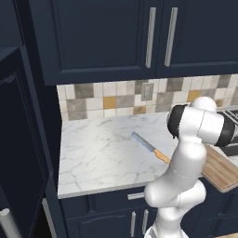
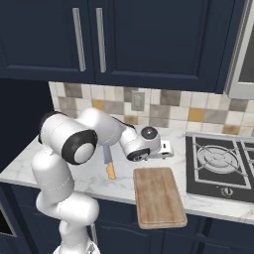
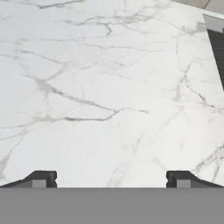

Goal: Move the cutting board and knife to the sink. Then move spray from the cabinet to the counter.

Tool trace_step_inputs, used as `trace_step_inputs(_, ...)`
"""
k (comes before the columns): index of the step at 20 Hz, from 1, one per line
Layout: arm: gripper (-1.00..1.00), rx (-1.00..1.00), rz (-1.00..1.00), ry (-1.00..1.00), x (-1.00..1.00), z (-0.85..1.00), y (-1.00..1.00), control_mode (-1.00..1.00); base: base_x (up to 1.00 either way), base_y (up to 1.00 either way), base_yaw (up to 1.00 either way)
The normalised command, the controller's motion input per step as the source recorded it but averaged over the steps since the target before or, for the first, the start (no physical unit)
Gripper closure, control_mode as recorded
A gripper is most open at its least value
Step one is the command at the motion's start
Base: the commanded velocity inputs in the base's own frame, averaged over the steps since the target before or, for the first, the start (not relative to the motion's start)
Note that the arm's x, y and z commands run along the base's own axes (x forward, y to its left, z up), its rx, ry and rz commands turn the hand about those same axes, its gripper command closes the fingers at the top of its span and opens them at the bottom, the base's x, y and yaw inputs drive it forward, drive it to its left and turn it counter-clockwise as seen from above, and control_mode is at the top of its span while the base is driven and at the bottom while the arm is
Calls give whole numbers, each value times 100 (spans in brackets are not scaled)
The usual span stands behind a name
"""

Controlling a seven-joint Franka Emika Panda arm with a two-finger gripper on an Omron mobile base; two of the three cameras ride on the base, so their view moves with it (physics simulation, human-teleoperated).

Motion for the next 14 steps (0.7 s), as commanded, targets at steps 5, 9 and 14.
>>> trace_step_inputs(5,-100,0,-14,-24,-76,48,-22,-100,0,0,0)
trace_step_inputs(9,-100,0,-12,-18,-77,90,-4,-100,0,0,0)
trace_step_inputs(14,-100,14,-25,0,-90,82,-27,-100,0,0,0)
